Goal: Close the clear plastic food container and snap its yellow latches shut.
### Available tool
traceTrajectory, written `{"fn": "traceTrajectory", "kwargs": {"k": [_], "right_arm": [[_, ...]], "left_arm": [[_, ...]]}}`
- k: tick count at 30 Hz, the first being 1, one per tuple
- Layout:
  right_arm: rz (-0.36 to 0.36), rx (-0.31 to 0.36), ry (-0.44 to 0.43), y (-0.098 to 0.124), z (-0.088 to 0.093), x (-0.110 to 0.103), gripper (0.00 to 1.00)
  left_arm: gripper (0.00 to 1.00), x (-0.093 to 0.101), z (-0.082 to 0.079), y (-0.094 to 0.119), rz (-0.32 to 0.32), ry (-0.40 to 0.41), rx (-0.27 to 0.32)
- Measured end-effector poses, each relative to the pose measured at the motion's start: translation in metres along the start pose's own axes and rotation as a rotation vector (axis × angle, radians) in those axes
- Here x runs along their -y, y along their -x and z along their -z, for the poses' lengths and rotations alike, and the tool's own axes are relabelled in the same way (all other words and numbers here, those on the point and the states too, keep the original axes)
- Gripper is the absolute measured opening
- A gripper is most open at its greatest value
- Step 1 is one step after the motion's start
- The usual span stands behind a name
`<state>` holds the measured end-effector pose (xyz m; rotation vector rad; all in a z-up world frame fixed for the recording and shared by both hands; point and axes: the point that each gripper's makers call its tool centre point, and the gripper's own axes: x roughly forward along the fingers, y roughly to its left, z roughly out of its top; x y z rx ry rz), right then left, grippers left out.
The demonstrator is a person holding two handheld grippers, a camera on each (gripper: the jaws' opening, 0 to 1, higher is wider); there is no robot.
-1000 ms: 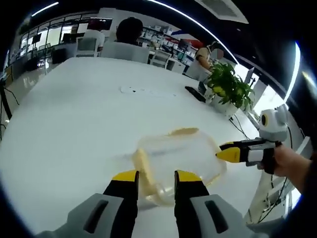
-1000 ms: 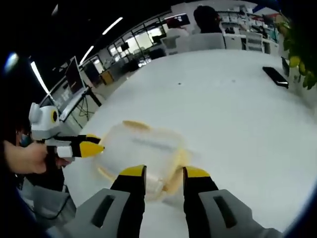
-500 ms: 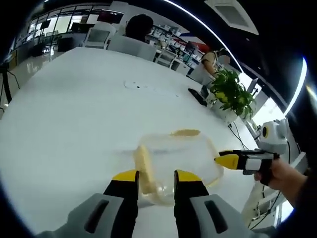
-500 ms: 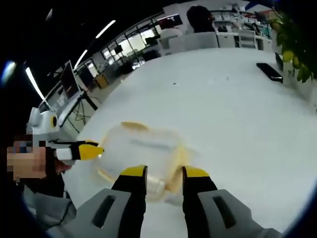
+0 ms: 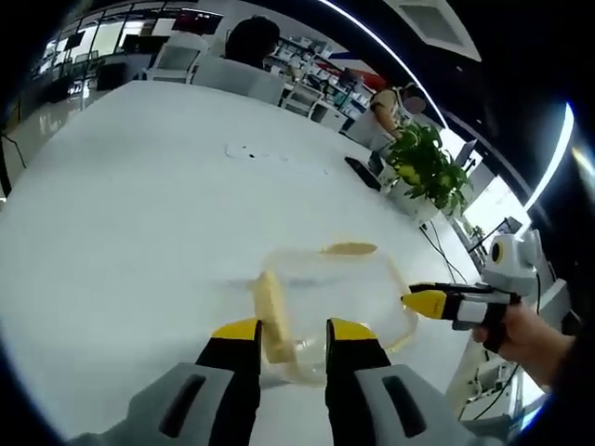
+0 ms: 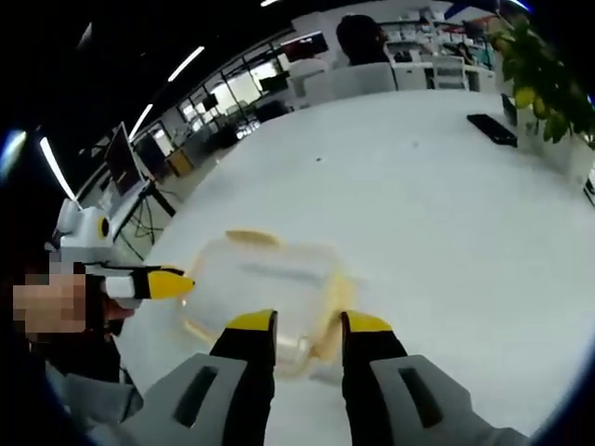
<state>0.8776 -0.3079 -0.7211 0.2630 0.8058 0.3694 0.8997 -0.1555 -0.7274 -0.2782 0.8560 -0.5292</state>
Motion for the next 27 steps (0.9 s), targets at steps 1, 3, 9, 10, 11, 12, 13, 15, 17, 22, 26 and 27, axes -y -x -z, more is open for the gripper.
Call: {"fn": "traceTrajectory", "kwargs": {"k": [1, 3, 9, 10, 11, 12, 13, 15, 17, 22, 26, 27], "right_arm": [[0.001, 0.000, 0.000, 0.0000, 0.0000, -0.0001, 0.23], [0.008, -0.003, -0.002, 0.0002, -0.0001, -0.0005, 0.23], [0.013, -0.004, -0.014, 0.0004, -0.0003, -0.0007, 0.23], [0.013, -0.005, -0.017, 0.0004, -0.0003, -0.0009, 0.23], [0.013, -0.007, -0.018, 0.0005, -0.0004, -0.0010, 0.22], [0.013, -0.009, -0.018, 0.0005, -0.0005, -0.0012, 0.22], [0.012, -0.011, -0.018, 0.0004, -0.0005, -0.0012, 0.22], [0.009, -0.017, -0.016, 0.0002, -0.0005, -0.0012, 0.22], [0.009, -0.018, -0.017, 0.0003, -0.0004, -0.0013, 0.22], [0.008, -0.019, -0.027, 0.0008, -0.0005, -0.0016, 0.20], [0.012, -0.033, -0.028, 0.0006, -0.0006, -0.0020, 0.20], [0.014, -0.036, -0.035, -0.0001, -0.0007, -0.0019, 0.19]], "left_arm": [[0.19, 0.0002, 0.0000, 0.0001, -0.002, -0.001, 0.000], [0.19, 0.0005, -0.0004, -0.0001, -0.006, -0.002, 0.000], [0.18, 0.0010, -0.0004, 0.0008, -0.014, 0.000, -0.001], [0.17, 0.0008, -0.0003, 0.0007, -0.014, 0.000, -0.001], [0.17, 0.0009, -0.0002, 0.0007, -0.017, 0.002, -0.002], [0.17, 0.0012, -0.0001, 0.0007, -0.020, 0.000, -0.003], [0.17, 0.0013, -0.0002, 0.0007, -0.020, -0.001, -0.005], [0.16, 0.0011, 0.0003, 0.0006, -0.020, 0.002, -0.013], [0.16, 0.0011, 0.0006, 0.0005, -0.023, 0.002, -0.017], [0.15, 0.0015, 0.0010, 0.0006, -0.031, 0.010, -0.024], [0.14, 0.0020, 0.0004, 0.0004, -0.033, 0.006, -0.023], [0.14, 0.0026, 0.0002, 0.0012, -0.034, 0.011, -0.027]]}}
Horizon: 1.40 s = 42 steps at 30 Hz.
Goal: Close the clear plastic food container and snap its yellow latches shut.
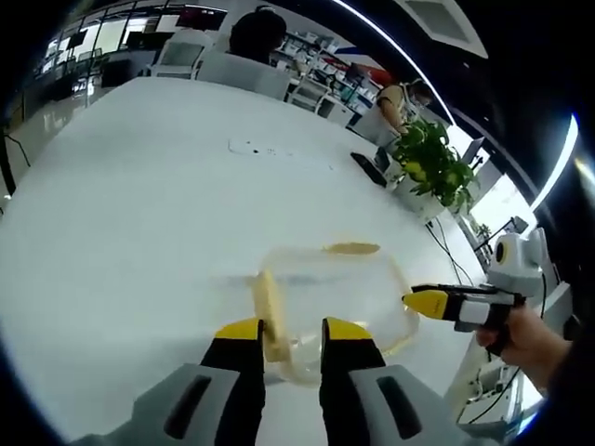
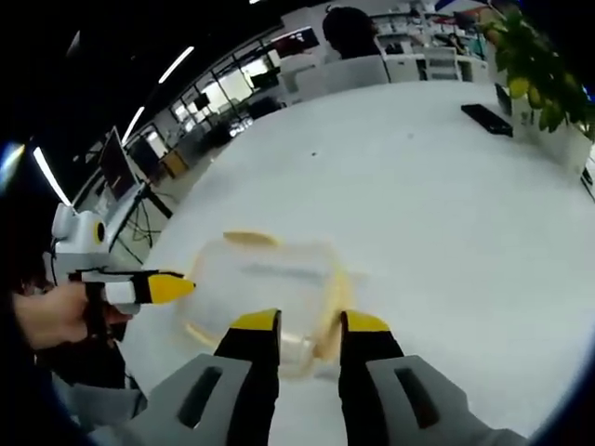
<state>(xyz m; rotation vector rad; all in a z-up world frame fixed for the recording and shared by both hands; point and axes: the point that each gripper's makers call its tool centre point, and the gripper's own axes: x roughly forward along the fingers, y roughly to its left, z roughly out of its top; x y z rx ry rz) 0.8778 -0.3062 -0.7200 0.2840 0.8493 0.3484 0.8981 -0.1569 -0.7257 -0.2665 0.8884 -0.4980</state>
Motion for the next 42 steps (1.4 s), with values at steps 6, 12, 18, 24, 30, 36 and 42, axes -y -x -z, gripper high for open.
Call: {"fn": "traceTrajectory", "kwargs": {"k": [6, 12, 18, 24, 30, 36, 42], "right_arm": [[-0.016, 0.006, -0.002, 0.004, -0.005, -0.003, 0.18], [-0.047, 0.044, -0.007, 0.009, -0.002, 0.001, 0.22], [-0.055, 0.052, 0.041, 0.011, 0.000, 0.002, 0.25], [-0.064, 0.103, 0.124, 0.018, -0.023, -0.001, 0.21], [-0.082, 0.088, 0.187, 0.013, -0.031, -0.008, 0.21], [-0.108, 0.074, 0.218, 0.006, -0.034, -0.016, 0.19], [-0.132, 0.051, 0.293, -0.002, -0.036, -0.026, 0.14]], "left_arm": [[0.12, -0.003, 0.004, -0.009, -0.019, -0.016, 0.000], [0.15, 0.000, 0.004, -0.008, 0.011, 0.007, 0.000], [0.15, 0.001, -0.003, -0.002, 0.003, -0.115, 0.029], [0.18, 0.017, -0.022, 0.006, 0.076, -0.232, 0.037], [0.18, 0.028, -0.033, 0.011, 0.107, -0.299, 0.028], [0.17, 0.044, -0.029, 0.011, 0.203, -0.434, -0.037], [0.16, 0.055, -0.023, 0.004, 0.249, -0.594, -0.100]]}}
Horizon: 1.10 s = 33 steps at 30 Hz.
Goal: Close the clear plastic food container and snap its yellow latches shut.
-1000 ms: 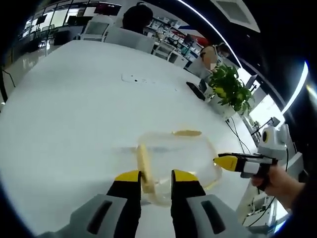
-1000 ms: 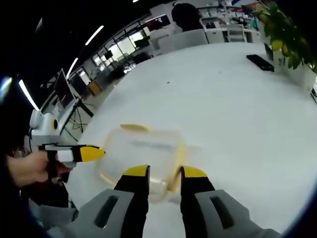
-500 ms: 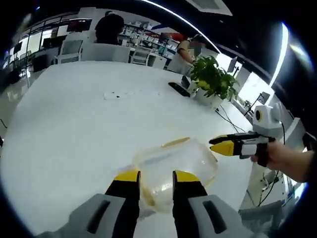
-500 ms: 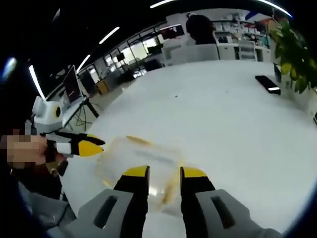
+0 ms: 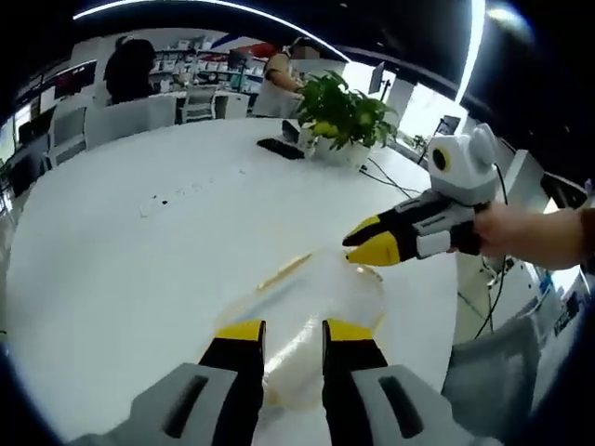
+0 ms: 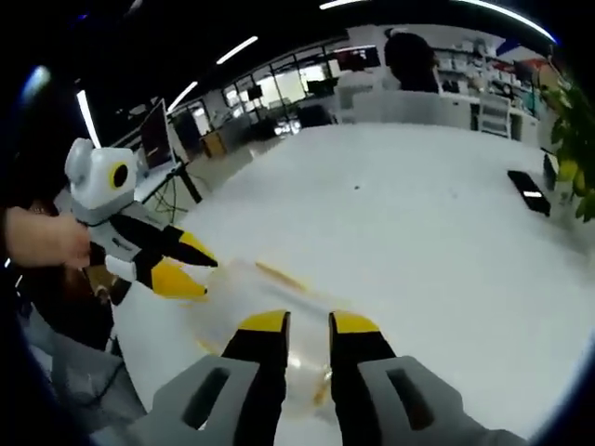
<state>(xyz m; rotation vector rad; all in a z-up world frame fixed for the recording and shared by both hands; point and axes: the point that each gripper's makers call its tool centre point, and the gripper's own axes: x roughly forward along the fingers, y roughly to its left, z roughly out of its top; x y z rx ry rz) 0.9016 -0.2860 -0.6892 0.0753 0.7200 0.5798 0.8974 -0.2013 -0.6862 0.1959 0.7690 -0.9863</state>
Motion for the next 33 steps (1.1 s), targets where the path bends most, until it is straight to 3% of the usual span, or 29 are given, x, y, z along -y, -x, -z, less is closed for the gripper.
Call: {"fn": "traceTrajectory", "kwargs": {"k": [11, 33], "right_arm": [[-0.081, -0.036, 0.077, -0.020, -0.008, -0.019, 0.10], [-0.110, -0.065, 0.094, -0.036, -0.002, -0.025, 0.09]], "left_arm": [[0.16, 0.014, -0.006, -0.017, 0.075, -0.140, -0.040], [0.12, 0.022, -0.001, -0.030, 0.094, -0.197, -0.055]]}}
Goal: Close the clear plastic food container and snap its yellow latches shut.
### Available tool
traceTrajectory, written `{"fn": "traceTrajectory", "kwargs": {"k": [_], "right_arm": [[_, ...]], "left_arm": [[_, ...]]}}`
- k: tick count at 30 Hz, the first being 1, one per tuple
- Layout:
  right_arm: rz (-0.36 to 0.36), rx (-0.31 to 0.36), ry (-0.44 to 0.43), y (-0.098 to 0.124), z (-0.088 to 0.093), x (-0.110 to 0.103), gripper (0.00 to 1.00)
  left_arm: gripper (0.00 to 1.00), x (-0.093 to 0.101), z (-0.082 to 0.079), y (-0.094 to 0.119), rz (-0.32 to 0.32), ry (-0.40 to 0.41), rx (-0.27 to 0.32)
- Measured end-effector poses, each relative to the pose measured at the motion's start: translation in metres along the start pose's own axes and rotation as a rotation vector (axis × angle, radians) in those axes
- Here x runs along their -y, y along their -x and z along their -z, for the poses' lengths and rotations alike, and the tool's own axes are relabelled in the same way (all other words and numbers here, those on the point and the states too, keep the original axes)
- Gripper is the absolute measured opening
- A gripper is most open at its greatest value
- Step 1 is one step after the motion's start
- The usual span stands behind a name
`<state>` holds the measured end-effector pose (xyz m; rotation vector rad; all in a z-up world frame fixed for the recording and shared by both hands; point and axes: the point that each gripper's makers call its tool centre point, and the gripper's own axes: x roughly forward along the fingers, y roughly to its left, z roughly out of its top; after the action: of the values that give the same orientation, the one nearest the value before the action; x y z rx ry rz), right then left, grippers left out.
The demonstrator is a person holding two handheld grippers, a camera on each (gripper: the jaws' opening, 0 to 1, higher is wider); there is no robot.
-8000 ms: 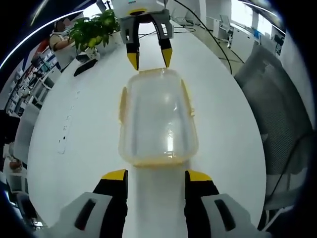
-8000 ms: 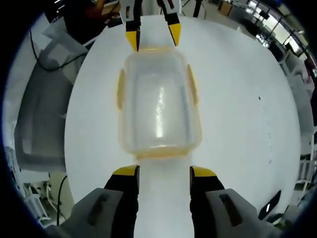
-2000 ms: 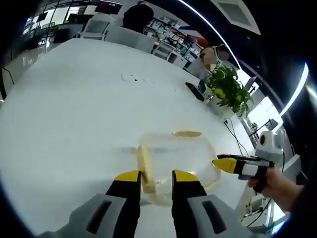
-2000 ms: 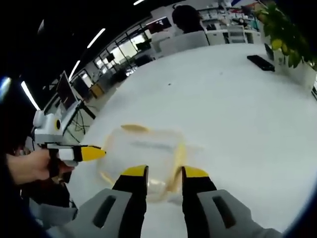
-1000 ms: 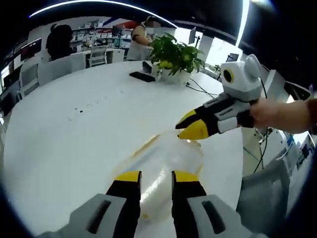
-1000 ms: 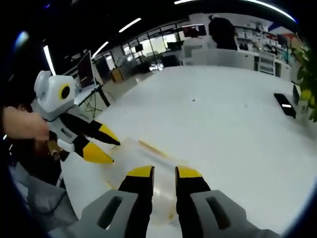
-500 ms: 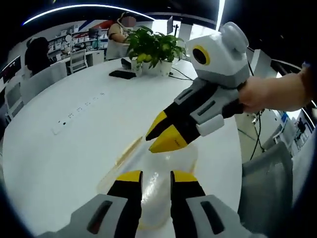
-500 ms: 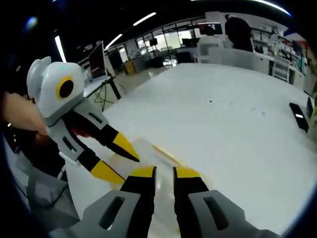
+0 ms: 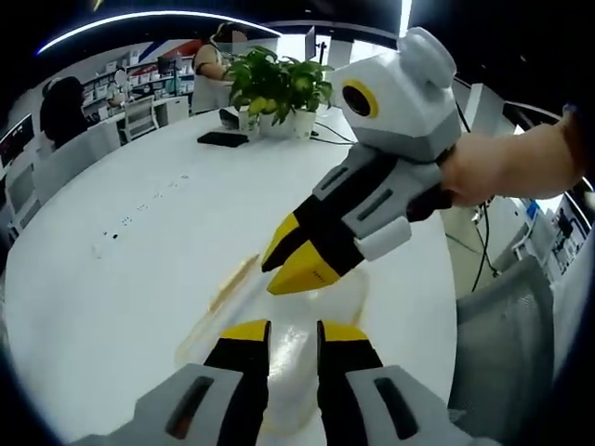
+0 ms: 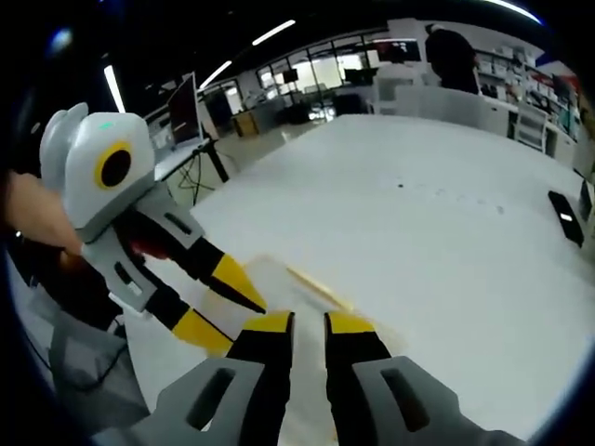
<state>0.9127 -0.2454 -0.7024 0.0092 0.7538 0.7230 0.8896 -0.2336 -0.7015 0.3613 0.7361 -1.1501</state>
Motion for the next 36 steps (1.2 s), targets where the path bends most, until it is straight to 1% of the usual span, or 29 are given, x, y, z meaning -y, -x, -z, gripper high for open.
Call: {"fn": "traceTrajectory", "kwargs": {"k": [11, 16, 21, 25, 28, 30, 32, 34, 36], "right_arm": [[0.002, -0.007, 0.010, -0.006, -0.002, 0.000, 0.09], [0.002, -0.010, 0.016, -0.008, -0.003, 0.001, 0.10], [0.002, -0.014, 0.022, -0.011, -0.006, 0.002, 0.10], [0.002, -0.017, 0.036, -0.012, -0.010, 0.003, 0.13], [-0.002, -0.022, 0.048, -0.013, -0.012, 0.004, 0.13], [-0.008, -0.032, 0.060, -0.014, -0.014, 0.004, 0.14], [-0.012, -0.042, 0.075, -0.014, -0.015, 0.006, 0.16], [-0.025, -0.062, 0.097, -0.015, -0.015, 0.006, 0.17], [-0.041, -0.087, 0.114, -0.016, -0.014, 0.007, 0.18]], "left_arm": [[0.12, 0.007, 0.004, -0.003, 0.004, -0.019, 0.007], [0.13, 0.013, 0.006, -0.003, 0.005, -0.055, 0.002], [0.15, 0.018, 0.004, -0.004, 0.001, -0.113, 0.000], [0.18, 0.021, 0.003, -0.005, 0.004, -0.136, -0.004], [0.21, 0.023, 0.005, -0.006, -0.002, -0.191, -0.021], [0.22, 0.024, 0.008, -0.007, 0.000, -0.226, -0.037], [0.22, 0.026, 0.010, -0.007, 0.001, -0.262, -0.051], [0.23, 0.027, 0.012, -0.007, 0.003, -0.286, -0.061], [0.24, 0.027, 0.011, -0.007, 0.004, -0.293, -0.057]]}}
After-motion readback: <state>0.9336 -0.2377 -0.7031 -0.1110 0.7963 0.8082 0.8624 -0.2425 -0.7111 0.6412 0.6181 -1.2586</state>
